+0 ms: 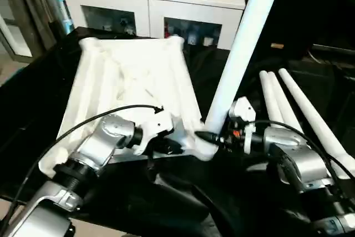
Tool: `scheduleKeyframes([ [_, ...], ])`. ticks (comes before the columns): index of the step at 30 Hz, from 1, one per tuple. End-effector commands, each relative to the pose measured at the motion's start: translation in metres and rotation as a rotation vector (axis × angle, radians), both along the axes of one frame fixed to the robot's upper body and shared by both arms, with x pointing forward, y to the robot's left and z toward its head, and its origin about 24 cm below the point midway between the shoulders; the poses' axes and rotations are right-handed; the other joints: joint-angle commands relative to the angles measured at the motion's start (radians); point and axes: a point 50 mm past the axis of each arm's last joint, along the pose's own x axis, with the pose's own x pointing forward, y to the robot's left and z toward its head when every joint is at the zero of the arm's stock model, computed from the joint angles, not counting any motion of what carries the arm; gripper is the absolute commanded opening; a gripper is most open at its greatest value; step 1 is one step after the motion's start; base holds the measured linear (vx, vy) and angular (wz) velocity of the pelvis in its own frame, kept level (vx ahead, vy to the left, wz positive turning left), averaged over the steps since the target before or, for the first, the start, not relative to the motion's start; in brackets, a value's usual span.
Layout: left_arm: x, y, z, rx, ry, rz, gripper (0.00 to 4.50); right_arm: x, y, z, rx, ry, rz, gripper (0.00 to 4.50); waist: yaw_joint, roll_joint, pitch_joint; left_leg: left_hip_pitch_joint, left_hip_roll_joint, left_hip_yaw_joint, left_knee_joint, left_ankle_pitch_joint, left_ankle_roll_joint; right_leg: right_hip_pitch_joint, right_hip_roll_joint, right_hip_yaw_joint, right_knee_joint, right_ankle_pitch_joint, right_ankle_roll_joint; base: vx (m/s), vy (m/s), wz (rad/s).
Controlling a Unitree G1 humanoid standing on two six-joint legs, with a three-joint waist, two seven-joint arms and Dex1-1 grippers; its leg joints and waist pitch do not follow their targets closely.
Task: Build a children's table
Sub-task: Insert table leg to table base, then rotate leg to tighten
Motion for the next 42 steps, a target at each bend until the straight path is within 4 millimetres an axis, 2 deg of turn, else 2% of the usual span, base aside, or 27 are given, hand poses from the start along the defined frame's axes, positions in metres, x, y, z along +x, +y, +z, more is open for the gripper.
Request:
scheduleKeyframes([
  [1,0.007,0.002,0.010,0.016,-0.054,-0.015,0.00,-0.020,0.007,-0.027,-0.033,0.148,0.130,1.89,0.000,0.007,-0.049,0.024,0.052,-0.016,-0.084,-0.309,0.002,0.031,-0.070,0.033,-0.079,-0.263,-0.214,0.000,0.000,0.00],
  [3,0.009,0.005,0.010,0.028,-0.062,-0.015,0.00,-0.020,0.006,-0.027,-0.042,0.142,0.143,1.89,0.001,0.007,-0.048,0.024,0.052,-0.015,-0.084,-0.316,-0.002,0.030,-0.070,0.033,-0.079,-0.267,-0.214,0.000,0.000,0.00],
  [4,0.010,0.008,0.011,0.039,-0.065,-0.006,0.00,-0.020,0.006,-0.027,-0.047,0.138,0.146,1.89,0.001,0.010,-0.048,0.025,0.052,-0.016,-0.085,-0.322,-0.004,0.030,-0.069,0.033,-0.079,-0.273,-0.213,0.000,0.000,0.00],
  [8,0.013,0.010,0.013,0.041,-0.070,0.011,0.00,-0.019,0.008,-0.026,-0.043,0.123,0.141,1.89,0.002,0.006,-0.047,0.026,0.052,-0.017,-0.087,-0.343,-0.016,0.029,-0.072,0.033,-0.081,-0.309,-0.207,0.000,0.000,0.00],
  [15,0.015,0.011,0.012,0.042,-0.074,0.020,0.00,-0.020,0.010,-0.028,-0.042,0.114,0.139,1.89,0.003,0.009,-0.048,0.024,0.052,-0.018,-0.087,-0.334,-0.014,0.029,-0.071,0.033,-0.080,-0.293,-0.210,0.000,0.000,0.00],
  [16,0.014,0.011,0.012,0.029,-0.064,0.021,0.00,-0.015,0.011,-0.030,-0.035,0.096,0.088,1.89,0.002,0.008,-0.047,0.024,0.051,-0.018,-0.087,-0.343,-0.016,0.029,-0.071,0.033,-0.081,-0.302,-0.209,0.000,0.000,0.00],
  [17,0.014,0.011,0.012,0.029,-0.064,0.021,0.00,-0.015,0.011,-0.030,-0.035,0.096,0.088,1.89,0.002,0.011,-0.047,0.024,0.052,-0.018,-0.087,-0.348,-0.018,0.028,-0.073,0.033,-0.081,-0.310,-0.209,0.000,0.000,0.00],
  [20,0.015,0.009,0.012,-0.003,-0.046,0.063,0.00,-0.001,0.011,-0.031,-0.031,0.067,-0.053,1.89,-0.005,0.012,-0.043,0.026,0.048,-0.022,-0.089,-0.386,-0.035,0.023,-0.072,0.031,-0.087,-0.385,-0.196,0.000,0.000,0.00],
  [22,0.022,0.003,0.014,-0.030,-0.058,0.158,0.00,0.015,0.009,-0.035,-0.053,0.044,-0.221,1.89,-0.019,0.010,-0.040,0.025,0.047,-0.027,-0.090,-0.427,-0.057,0.018,-0.075,0.028,-0.091,-0.471,-0.180,0.000,0.000,0.00],
  [23,0.024,0.001,0.014,-0.037,-0.061,0.189,0.00,0.019,0.009,-0.036,-0.061,0.041,-0.269,1.89,-0.022,0.010,-0.039,0.025,0.045,-0.029,-0.090,-0.438,-0.059,0.018,-0.075,0.026,-0.094,-0.494,-0.171,0.000,0.000,0.00],
  [24,0.029,-0.003,0.015,-0.050,-0.076,0.247,0.00,0.023,0.010,-0.037,-0.059,0.037,-0.320,1.89,-0.028,0.005,-0.039,0.025,0.044,-0.032,-0.089,-0.447,-0.058,0.018,-0.076,0.025,-0.098,-0.528,-0.156,0.000,0.000,0.00],
  [25,0.037,-0.011,0.015,-0.067,-0.091,0.356,0.00,0.028,0.015,-0.039,-0.040,0.047,-0.384,1.89,-0.032,0.006,-0.037,0.024,0.044,-0.031,-0.088,-0.454,-0.058,0.015,-0.077,0.024,-0.102,-0.553,-0.150,0.000,0.000,0.00],
  [27,0.039,-0.014,0.014,-0.070,-0.095,0.391,0.00,0.029,0.017,-0.040,-0.033,0.053,-0.403,1.89,-0.031,0.006,-0.038,0.034,0.041,-0.031,-0.084,-0.467,-0.054,0.007,-0.075,0.023,-0.111,-0.586,-0.136,0.000,0.000,0.00],
  [29,0.048,-0.025,0.010,-0.048,-0.113,0.534,0.00,0.031,0.027,-0.044,-0.032,0.065,-0.435,1.89,-0.028,0.001,-0.038,0.032,0.042,-0.029,-0.083,-0.463,-0.043,0.007,-0.076,0.024,-0.114,-0.581,-0.133,0.000,0.000,0.00],
  [31,0.049,-0.028,0.008,-0.042,-0.114,0.565,0.00,0.033,0.030,-0.046,-0.031,0.075,-0.453,1.89,-0.026,0.004,-0.038,0.032,0.040,-0.028,-0.082,-0.452,-0.034,0.006,-0.074,0.023,-0.117,-0.573,-0.128,0.000,0.000,0.00],
  [32,0.050,-0.036,0.007,-0.052,-0.103,0.607,0.00,0.035,0.034,-0.050,-0.031,0.106,-0.489,1.89,-0.027,0.008,-0.039,0.032,0.041,-0.029,-0.084,-0.451,-0.034,0.007,-0.074,0.024,-0.116,-0.562,-0.134,0.000,0.000,0.00],
  [33,0.050,-0.043,0.006,-0.058,-0.096,0.623,0.00,0.037,0.037,-0.052,-0.034,0.124,-0.512,1.89,-0.030,0.005,-0.039,0.027,0.040,-0.031,-0.086,-0.447,-0.034,0.013,-0.073,0.020,-0.115,-0.548,-0.139,0.000,0.000,0.00],
  [36,0.047,-0.060,0.005,-0.063,-0.086,0.628,0.00,0.041,0.045,-0.056,-0.040,0.158,-0.551,1.89,-0.032,0.009,-0.040,0.029,0.042,-0.032,-0.089,-0.463,-0.033,0.012,-0.073,0.017,-0.117,-0.523,-0.147,0.000,0.000,0.00],
  [37,0.044,-0.067,0.004,-0.057,-0.083,0.605,0.00,0.042,0.050,-0.056,-0.021,0.193,-0.556,1.89,-0.032,0.011,-0.040,0.026,0.043,-0.034,-0.092,-0.467,-0.034,0.016,-0.072,0.016,-0.116,-0.500,-0.150,0.000,0.000,0.00],
  [40,0.042,-0.071,0.004,-0.054,-0.077,0.582,0.00,0.043,0.053,-0.056,-0.011,0.221,-0.545,1.89,-0.031,0.009,-0.040,0.031,0.043,-0.031,-0.093,-0.492,-0.030,0.012,-0.071,0.017,-0.118,-0.481,-0.155,0.000,0.000,0.00],
  [41,0.041,-0.071,0.003,-0.048,-0.078,0.571,0.00,0.043,0.055,-0.058,-0.029,0.229,-0.528,1.89,-0.030,0.010,-0.039,0.032,0.043,-0.031,-0.094,-0.497,-0.030,0.012,-0.071,0.017,-0.118,-0.484,-0.155,0.000,0.000,0.00],
  [42,0.041,-0.070,0.003,-0.045,-0.079,0.574,0.00,0.043,0.056,-0.058,-0.037,0.231,-0.521,1.89,-0.033,0.007,-0.036,0.033,0.042,-0.032,-0.094,-0.516,-0.031,0.010,-0.072,0.016,-0.122,-0.510,-0.151,0.000,0.000,0.00],
])
